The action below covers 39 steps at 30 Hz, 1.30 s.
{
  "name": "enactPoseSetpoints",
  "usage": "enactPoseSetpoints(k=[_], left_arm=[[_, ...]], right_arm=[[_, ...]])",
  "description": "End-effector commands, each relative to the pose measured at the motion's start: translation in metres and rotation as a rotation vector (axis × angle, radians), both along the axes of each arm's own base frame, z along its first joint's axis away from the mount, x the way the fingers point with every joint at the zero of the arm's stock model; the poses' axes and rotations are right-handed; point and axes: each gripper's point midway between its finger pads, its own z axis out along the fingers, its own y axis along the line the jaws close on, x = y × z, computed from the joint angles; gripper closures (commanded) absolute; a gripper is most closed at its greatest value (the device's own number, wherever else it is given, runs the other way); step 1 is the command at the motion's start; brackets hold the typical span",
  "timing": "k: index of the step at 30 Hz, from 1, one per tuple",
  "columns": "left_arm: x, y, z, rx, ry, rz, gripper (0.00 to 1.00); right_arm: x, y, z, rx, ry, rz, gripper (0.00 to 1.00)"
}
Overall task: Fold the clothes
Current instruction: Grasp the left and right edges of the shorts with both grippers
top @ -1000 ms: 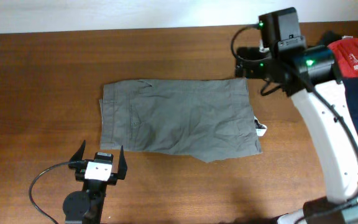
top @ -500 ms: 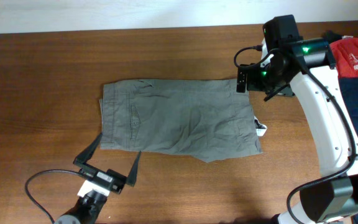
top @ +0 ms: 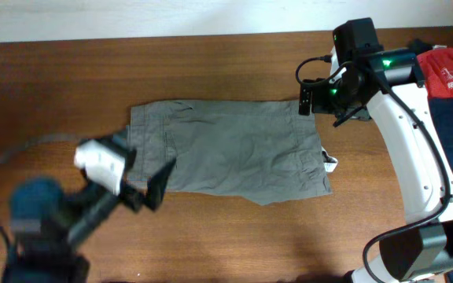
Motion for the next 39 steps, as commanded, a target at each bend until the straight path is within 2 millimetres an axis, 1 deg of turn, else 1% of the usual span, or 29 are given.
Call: enactPoseSetpoints(k=[1, 2, 3, 4, 5, 6, 7, 9, 10, 11, 12, 13, 15, 16, 17, 20, 21, 22, 24, 25, 28, 29, 30, 31, 35, 39], left_arm=[[0.034, -0.001, -0.012, 0.058, 0.163, -0.022, 0.01], [0.047, 0.003, -0.017, 0.058, 0.198, 0.014, 0.01], [0.068, 0.019, -0.028, 0.036, 0.276, 0.145, 0.0], [0.088, 0.047, -0.045, 0.005, 0.382, 0.362, 0.01], [0.101, 0.071, -0.068, 0.028, 0.478, 0.53, 0.01], [0.106, 0.075, -0.079, 0.054, 0.518, 0.556, 0.01], [0.113, 0.078, -0.098, 0.087, 0.585, 0.573, 0.01], [0.123, 0.078, -0.127, 0.118, 0.673, 0.572, 0.01], [0.128, 0.078, -0.148, 0.14, 0.734, 0.573, 0.01], [0.129, 0.079, -0.161, 0.148, 0.778, 0.575, 0.01], [0.13, 0.076, -0.183, 0.142, 0.857, 0.552, 0.01], [0.131, 0.073, -0.195, 0.126, 0.901, 0.529, 0.01], [0.134, 0.074, -0.211, 0.115, 0.947, 0.522, 0.01], [0.138, 0.079, -0.22, 0.111, 0.964, 0.532, 0.01], [0.14, 0.083, -0.224, 0.108, 0.97, 0.541, 0.01], [0.146, 0.107, -0.24, 0.077, 1.003, 0.591, 0.01], [0.148, 0.113, -0.245, 0.041, 1.018, 0.587, 0.01], [0.15, 0.113, -0.247, 0.016, 1.02, 0.549, 0.0], [0.156, 0.104, -0.249, -0.053, 1.009, 0.398, 0.01], [0.156, 0.103, -0.252, -0.084, 1.019, 0.361, 0.01], [0.154, 0.106, -0.279, -0.074, 1.075, 0.333, 0.01], [0.153, 0.105, -0.286, -0.08, 1.096, 0.327, 0.01], [0.153, 0.1, -0.294, -0.102, 1.12, 0.296, 0.01], [0.152, 0.097, -0.297, -0.109, 1.125, 0.275, 0.01], [0.15, 0.098, -0.318, -0.101, 1.173, 0.279, 0.01], [0.147, 0.097, -0.33, -0.103, 1.207, 0.277, 0.01]], right_arm=[[0.0, 0.001, 0.001, 0.009, 0.001, -0.009, 0.01], [0.0, 0.001, 0.001, 0.009, 0.001, -0.009, 0.01], [0.0, 0.001, 0.001, 0.009, 0.001, -0.01, 0.01], [0.0, 0.001, 0.001, 0.009, 0.001, -0.01, 0.01], [0.0, 0.001, 0.001, 0.009, 0.002, -0.01, 0.01], [0.0, 0.001, 0.0, 0.009, 0.002, -0.01, 0.01], [0.0, 0.001, 0.0, 0.009, 0.002, -0.01, 0.01], [0.0, 0.001, 0.0, 0.009, 0.002, -0.01, 0.01], [0.0, 0.001, 0.0, 0.008, 0.002, -0.01, 0.01], [0.0, 0.001, 0.0, 0.008, 0.002, -0.01, 0.01], [0.0, 0.001, 0.0, 0.008, 0.002, -0.01, 0.01], [0.0, 0.0, 0.0, 0.004, 0.002, -0.011, 0.01], [0.001, -0.002, 0.0, -0.008, 0.0, -0.015, 0.01], [0.001, -0.004, -0.001, -0.018, 0.002, -0.018, 0.01], [0.001, -0.004, -0.002, -0.021, 0.004, -0.019, 0.01], [0.002, -0.004, -0.007, -0.024, 0.021, -0.019, 0.01], [0.002, -0.004, -0.01, -0.024, 0.029, -0.019, 0.01], [0.003, -0.004, -0.011, -0.025, 0.032, -0.019, 0.01], [0.004, -0.004, -0.016, -0.026, 0.043, -0.019, 0.01], [0.004, -0.004, -0.018, -0.027, 0.049, -0.018, 0.01], [0.005, -0.004, -0.023, -0.029, 0.066, -0.018, 0.01], [0.005, -0.004, -0.024, -0.03, 0.068, -0.018, 0.01], [0.004, -0.004, -0.026, -0.03, 0.076, -0.018, 0.01], [0.003, -0.003, -0.026, -0.027, 0.08, -0.017, 0.01], [0.003, -0.002, -0.027, -0.022, 0.083, -0.013, 0.01], [0.002, -0.001, -0.027, -0.016, 0.087, -0.009, 0.01]])
